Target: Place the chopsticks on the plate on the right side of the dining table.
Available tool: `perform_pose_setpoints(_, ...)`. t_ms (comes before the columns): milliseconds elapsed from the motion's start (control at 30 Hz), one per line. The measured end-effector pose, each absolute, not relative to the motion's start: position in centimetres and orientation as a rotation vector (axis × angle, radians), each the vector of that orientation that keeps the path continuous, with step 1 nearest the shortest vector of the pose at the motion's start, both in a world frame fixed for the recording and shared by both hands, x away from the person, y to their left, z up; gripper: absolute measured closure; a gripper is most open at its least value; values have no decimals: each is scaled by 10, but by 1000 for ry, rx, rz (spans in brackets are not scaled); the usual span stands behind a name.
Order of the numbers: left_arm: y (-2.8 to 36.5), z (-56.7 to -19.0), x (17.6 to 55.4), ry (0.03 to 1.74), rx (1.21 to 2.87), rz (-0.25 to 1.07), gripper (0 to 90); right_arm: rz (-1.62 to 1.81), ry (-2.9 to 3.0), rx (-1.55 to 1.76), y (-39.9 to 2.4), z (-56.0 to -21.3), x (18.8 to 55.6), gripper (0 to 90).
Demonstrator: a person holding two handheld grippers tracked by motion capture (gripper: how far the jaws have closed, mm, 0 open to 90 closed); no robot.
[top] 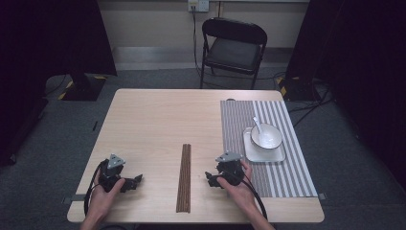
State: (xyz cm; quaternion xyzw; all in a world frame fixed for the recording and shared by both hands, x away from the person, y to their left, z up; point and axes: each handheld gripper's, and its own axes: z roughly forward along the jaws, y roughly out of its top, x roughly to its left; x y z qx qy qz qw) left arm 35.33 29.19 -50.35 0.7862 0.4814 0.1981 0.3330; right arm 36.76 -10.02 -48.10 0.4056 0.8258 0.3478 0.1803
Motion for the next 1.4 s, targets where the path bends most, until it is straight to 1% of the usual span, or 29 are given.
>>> perform_pose_setpoints(67,292,-504,353,1258,2051,517,0,1014,2350,1120,-95,-477,365,150)
perform_pose_setpoints(267,292,-504,353,1257,2054,518,0,1076,2387,1101,-72,-473,366,170)
perform_pose_setpoints(467,292,-504,353,1259,2052,518,0,1078,2428,1080,-52,-478,367,194)
perform_pose_setpoints(733,292,-504,353,1258,2053,519,0,1069,2445,1082,-48,-484,366,245)
perform_pose_setpoints(1067,292,-503,353,1257,2053,519,0,1045,2463,1084,-42,-491,368,260)
perform_pose_setpoints(1400,292,-504,353,1256,2054,518,0,1008,2454,1089,-51,-492,368,287)
